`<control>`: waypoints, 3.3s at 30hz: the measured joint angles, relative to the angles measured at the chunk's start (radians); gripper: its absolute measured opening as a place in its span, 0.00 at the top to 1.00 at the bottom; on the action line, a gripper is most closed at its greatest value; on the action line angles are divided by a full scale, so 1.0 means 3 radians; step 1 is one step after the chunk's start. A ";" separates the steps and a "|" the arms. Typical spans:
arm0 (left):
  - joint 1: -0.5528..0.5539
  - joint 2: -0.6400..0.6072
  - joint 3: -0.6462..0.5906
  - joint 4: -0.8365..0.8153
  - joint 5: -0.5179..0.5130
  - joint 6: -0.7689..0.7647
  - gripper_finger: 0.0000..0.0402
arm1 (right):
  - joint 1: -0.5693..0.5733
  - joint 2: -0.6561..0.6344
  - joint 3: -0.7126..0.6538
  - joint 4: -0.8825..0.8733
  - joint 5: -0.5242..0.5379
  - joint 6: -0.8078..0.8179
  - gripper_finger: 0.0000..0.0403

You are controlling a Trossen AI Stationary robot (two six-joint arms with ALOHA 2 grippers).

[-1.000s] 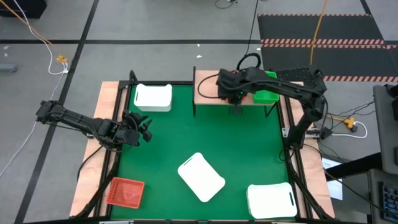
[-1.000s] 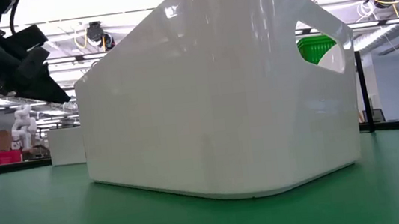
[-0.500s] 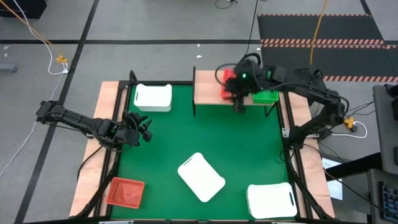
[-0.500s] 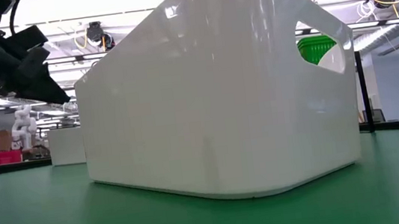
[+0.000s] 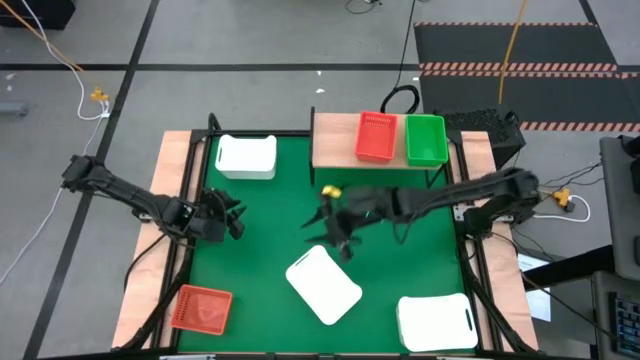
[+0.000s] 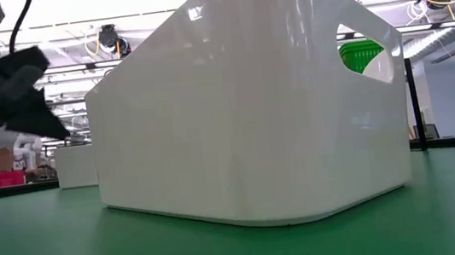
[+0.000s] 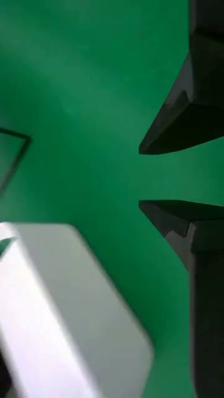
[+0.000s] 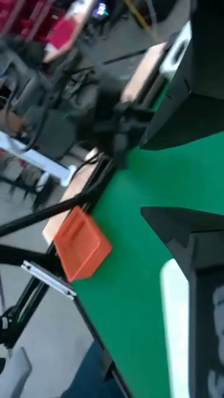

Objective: Stack baskets on shelf by color
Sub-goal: Stack the orange bin on top of the orange bin on the shelf

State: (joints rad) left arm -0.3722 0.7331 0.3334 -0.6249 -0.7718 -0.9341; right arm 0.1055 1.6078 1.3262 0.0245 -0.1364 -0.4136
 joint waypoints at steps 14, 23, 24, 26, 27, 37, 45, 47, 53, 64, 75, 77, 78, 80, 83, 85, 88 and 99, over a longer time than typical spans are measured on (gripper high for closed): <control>-0.0790 0.0177 0.0314 -0.0030 0.0363 -0.0076 0.67 | 0.0170 0.1595 0.1367 0.0380 -0.0250 -0.0078 0.60; -0.1582 0.0246 0.0854 -0.0017 0.0537 -0.0179 0.67 | 0.0411 0.2186 0.2022 0.0329 -0.0223 -0.0319 0.60; -0.1696 0.0289 0.0909 -0.0003 0.0583 -0.0263 0.67 | 0.0442 0.2180 0.2032 0.0353 -0.0124 -0.0377 0.60; -0.1917 0.0422 0.1054 -0.0030 0.0636 -0.0400 0.67 | 0.0494 0.2145 0.2043 0.0399 -0.0022 -0.0501 0.60; -0.2012 0.0494 0.1139 -0.0060 0.0646 -0.0447 0.67 | 0.0509 0.2136 0.2050 0.0470 -0.0005 -0.0528 0.60; -0.2180 0.1028 0.1901 -0.1192 0.0516 -0.0897 0.67 | 0.0456 0.2658 0.2471 0.0485 0.0018 -0.0481 0.60; -0.2180 0.1084 0.1911 -0.1302 0.1026 -0.1283 0.67 | 0.0453 0.3035 0.2922 0.0351 0.0005 -0.0637 0.60; -0.2180 0.1072 0.1911 -0.1370 0.1027 -0.1345 0.67 | 0.0440 0.3171 0.3158 0.0295 -0.0002 -0.0698 0.60; -0.2180 0.1092 0.1911 -0.1485 0.0967 -0.1453 0.67 | 0.0427 0.3452 0.3402 0.0108 -0.0084 -0.0834 0.60; -0.2136 0.1091 0.1911 -0.1546 0.0909 -0.1415 0.67 | 0.0441 0.3554 0.3431 0.0179 -0.0255 -0.1337 0.60; -0.2292 0.1201 0.1911 -0.1448 0.1323 -0.2011 0.67 | 0.0572 0.3205 0.3429 -0.0105 0.0492 -0.1723 0.60; -0.2325 0.1290 0.1911 -0.1315 0.1419 -0.2190 0.67 | 0.0618 0.3038 0.3409 -0.0314 0.0832 -0.1598 0.60; -0.2328 0.1342 0.1911 -0.1209 0.1477 -0.2269 0.67 | 0.0642 0.2943 0.3382 -0.0460 0.1015 -0.1514 0.61; -0.2325 0.1466 0.1911 -0.0952 0.1573 -0.2398 0.67 | 0.0640 0.2703 0.3257 -0.0755 0.1199 -0.1385 0.64; -0.2325 0.1703 0.1911 -0.0545 0.1640 -0.2584 0.67 | 0.0527 0.2231 0.2891 -0.0941 0.1131 -0.1127 0.70; -0.2324 0.1878 0.1911 -0.0285 0.1701 -0.2748 0.67 | 0.0420 0.1829 0.2525 -0.0909 0.0996 -0.0923 0.74; -0.2324 0.2134 0.1910 0.0017 0.1761 -0.3081 0.67 | 0.0237 0.1183 0.1819 -0.0514 0.0660 -0.0541 0.79; -0.2191 0.2444 0.1908 -0.0072 0.2176 -0.3417 0.67 | 0.0020 -0.0594 -0.1011 0.1701 0.0458 0.0179 0.82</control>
State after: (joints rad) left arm -1.0295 1.4663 0.9058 -0.6464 -0.1190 -1.9592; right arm 0.1115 1.4296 1.0230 0.5349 0.0011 -0.3599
